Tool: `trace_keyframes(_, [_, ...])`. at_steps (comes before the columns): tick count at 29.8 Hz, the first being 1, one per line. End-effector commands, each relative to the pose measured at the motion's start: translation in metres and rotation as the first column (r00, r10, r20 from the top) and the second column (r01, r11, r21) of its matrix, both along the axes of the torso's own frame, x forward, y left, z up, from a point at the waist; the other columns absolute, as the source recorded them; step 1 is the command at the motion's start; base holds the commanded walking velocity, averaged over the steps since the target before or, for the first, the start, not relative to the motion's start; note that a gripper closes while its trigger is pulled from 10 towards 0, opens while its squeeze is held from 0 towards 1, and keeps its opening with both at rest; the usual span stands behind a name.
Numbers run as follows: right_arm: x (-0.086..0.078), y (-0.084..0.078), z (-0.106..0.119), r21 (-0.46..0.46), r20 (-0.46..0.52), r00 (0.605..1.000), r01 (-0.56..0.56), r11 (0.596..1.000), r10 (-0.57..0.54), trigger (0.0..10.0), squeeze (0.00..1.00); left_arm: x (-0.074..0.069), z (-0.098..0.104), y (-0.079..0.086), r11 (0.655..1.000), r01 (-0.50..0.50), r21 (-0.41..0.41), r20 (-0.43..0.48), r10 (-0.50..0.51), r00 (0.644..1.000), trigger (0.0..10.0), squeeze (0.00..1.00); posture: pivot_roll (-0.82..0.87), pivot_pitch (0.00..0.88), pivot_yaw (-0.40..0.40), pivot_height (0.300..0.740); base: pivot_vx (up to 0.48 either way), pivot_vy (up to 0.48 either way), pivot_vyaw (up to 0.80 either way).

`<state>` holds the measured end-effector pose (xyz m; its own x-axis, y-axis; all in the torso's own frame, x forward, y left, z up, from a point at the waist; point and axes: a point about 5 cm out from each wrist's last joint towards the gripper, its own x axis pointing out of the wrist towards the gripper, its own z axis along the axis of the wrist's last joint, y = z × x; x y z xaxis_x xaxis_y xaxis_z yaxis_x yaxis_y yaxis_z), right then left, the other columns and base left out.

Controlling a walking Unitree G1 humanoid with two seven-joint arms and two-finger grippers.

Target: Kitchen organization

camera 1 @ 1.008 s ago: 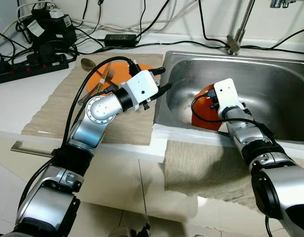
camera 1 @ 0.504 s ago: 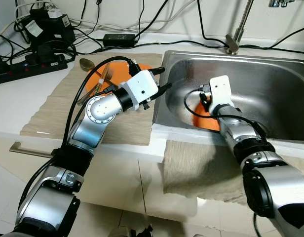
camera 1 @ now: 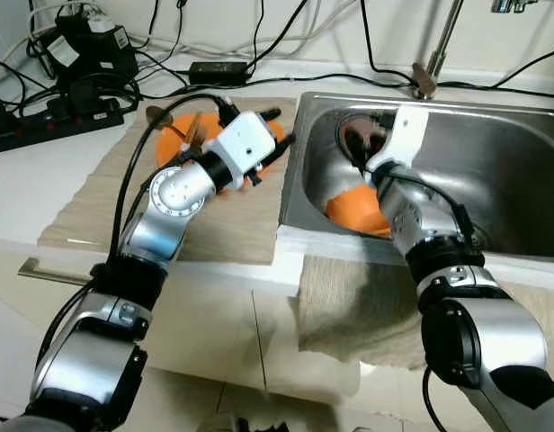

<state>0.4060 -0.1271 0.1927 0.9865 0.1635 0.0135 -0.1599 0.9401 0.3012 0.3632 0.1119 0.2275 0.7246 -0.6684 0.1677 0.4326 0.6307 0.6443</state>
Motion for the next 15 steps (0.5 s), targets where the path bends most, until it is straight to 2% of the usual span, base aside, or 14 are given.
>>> trace_keyframes(1, [-0.001, 0.007, 0.005, 0.068, 0.008, 0.999, -0.039, 0.997, 0.038, 10.0, 0.00, 0.003, 0.003, 0.006, 0.999, -0.033, -0.010, -0.003, 0.033, 0.999, 10.0, 0.00, 0.03, 0.000, 0.047, 0.740, 0.000, 0.000, 0.00])
trace_keyframes(4, [-0.006, 0.015, -0.001, 0.123, -0.003, 0.997, -0.077, 0.989, 0.078, 10.0, 0.00, 0.006, 0.000, 0.013, 0.996, -0.079, -0.045, -0.021, 0.078, 0.997, 10.0, 0.00, 0.03, 0.000, 0.047, 0.740, 0.000, 0.000, 0.00])
trace_keyframes(6, [-0.008, 0.016, -0.003, 0.122, -0.005, 0.997, -0.078, 0.989, 0.080, 10.0, 0.00, 0.007, -0.001, 0.015, 0.993, -0.100, -0.062, -0.031, 0.098, 0.995, 10.0, 0.00, 0.03, 0.000, 0.047, 0.740, 0.000, 0.000, 0.00])
trace_keyframes(8, [-0.014, 0.019, -0.009, 0.097, 0.003, 0.997, -0.083, 0.992, 0.083, 10.0, 0.00, 0.014, -0.004, 0.030, 0.947, -0.222, -0.232, -0.127, 0.197, 0.972, 10.0, 0.00, 0.03, 0.000, 0.050, 0.740, 0.000, 0.000, 0.00])
trace_keyframes(9, [-0.014, 0.019, -0.009, 0.097, 0.003, 0.997, -0.083, 0.992, 0.083, 10.0, 0.00, 0.014, -0.004, 0.030, 0.947, -0.222, -0.232, -0.127, 0.197, 0.972, 10.0, 0.00, 0.03, 0.000, 0.050, 0.740, 0.000, 0.000, 0.00])
trace_keyframes(10, [-0.015, 0.020, -0.011, 0.081, 0.008, 0.996, -0.085, 0.993, 0.084, 10.0, 0.00, 0.016, -0.005, 0.035, 0.924, -0.259, -0.280, -0.156, 0.222, 0.962, 10.0, 0.00, 0.03, 0.000, 0.050, 0.740, 0.000, 0.000, 0.00])
trace_keyframes(11, [-0.021, 0.022, -0.014, 0.024, 0.029, 0.996, -0.082, 0.996, 0.081, 10.0, 0.00, 0.020, -0.013, 0.053, 0.824, -0.400, -0.402, -0.270, 0.311, 0.911, 10.0, 0.00, 0.03, 0.000, 0.051, 0.740, 0.000, 0.000, 0.00])
trace_keyframes(13, [-0.026, 0.024, -0.016, -0.013, 0.048, 0.996, -0.071, 0.997, 0.072, 10.0, 0.00, 0.021, -0.021, 0.068, 0.724, -0.511, -0.464, -0.357, 0.375, 0.856, 10.0, 0.00, 0.03, 0.000, 0.051, 0.740, 0.000, 0.000, 0.00])
trace_keyframes(14, [-0.026, 0.024, -0.016, -0.013, 0.048, 0.996, -0.071, 0.997, 0.072, 10.0, 0.00, 0.021, -0.021, 0.068, 0.724, -0.511, -0.464, -0.357, 0.375, 0.856, 10.0, 0.00, 0.03, 0.000, 0.051, 0.740, 0.000, 0.000, 0.00])
trace_keyframes(15, [-0.028, 0.023, -0.016, -0.024, 0.053, 0.996, -0.065, 0.998, 0.066, 10.0, 0.00, 0.021, -0.023, 0.071, 0.699, -0.535, -0.474, -0.375, 0.390, 0.841, 10.0, 0.00, 0.03, 0.000, 0.050, 0.740, 0.000, 0.000, 0.00])
